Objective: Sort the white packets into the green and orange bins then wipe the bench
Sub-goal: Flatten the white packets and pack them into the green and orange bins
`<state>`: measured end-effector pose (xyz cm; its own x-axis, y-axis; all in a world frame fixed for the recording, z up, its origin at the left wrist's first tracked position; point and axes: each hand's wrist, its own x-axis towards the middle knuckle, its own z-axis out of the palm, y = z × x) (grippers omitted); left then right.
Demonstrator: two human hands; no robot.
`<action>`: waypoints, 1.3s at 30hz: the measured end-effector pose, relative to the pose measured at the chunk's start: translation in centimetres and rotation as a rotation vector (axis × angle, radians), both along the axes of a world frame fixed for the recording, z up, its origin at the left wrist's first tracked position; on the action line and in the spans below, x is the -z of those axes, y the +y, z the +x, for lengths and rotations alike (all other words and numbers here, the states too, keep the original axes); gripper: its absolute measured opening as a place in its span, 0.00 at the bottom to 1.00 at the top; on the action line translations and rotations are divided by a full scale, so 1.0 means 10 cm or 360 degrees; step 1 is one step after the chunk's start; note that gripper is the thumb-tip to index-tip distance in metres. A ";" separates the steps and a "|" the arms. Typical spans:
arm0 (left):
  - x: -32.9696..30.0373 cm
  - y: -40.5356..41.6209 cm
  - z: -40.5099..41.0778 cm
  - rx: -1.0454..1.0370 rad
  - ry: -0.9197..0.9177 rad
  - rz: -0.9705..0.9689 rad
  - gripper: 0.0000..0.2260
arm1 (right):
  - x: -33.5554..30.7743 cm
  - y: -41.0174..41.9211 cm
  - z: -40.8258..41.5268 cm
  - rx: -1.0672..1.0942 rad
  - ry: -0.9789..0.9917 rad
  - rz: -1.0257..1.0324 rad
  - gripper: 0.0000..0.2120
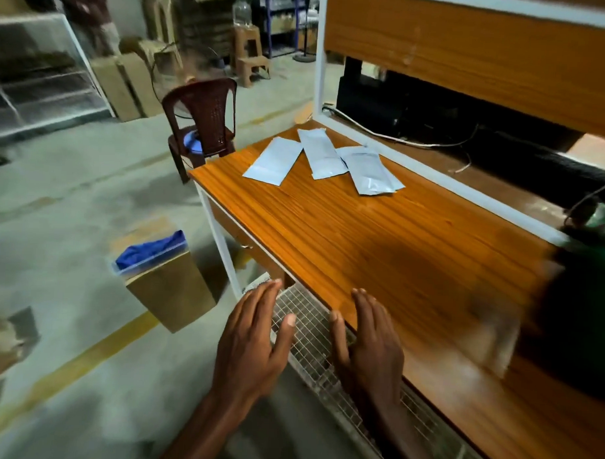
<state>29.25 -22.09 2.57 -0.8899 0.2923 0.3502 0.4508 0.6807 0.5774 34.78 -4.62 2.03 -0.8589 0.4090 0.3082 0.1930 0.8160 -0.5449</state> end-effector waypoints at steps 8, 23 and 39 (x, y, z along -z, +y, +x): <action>-0.02 0.13 -1.05 0.0047 -0.0029 0.0080 0.25 | -0.05 0.11 -1.07 0.0072 0.0025 -0.0003 0.31; -0.15 1.20 -3.12 0.0162 -0.0151 -0.0143 0.30 | -0.09 1.08 -3.08 0.0329 -0.0015 0.0080 0.30; 0.13 2.38 -4.94 0.0250 -0.0136 -0.0351 0.30 | -0.12 2.02 -4.26 0.0355 -0.0323 0.0335 0.35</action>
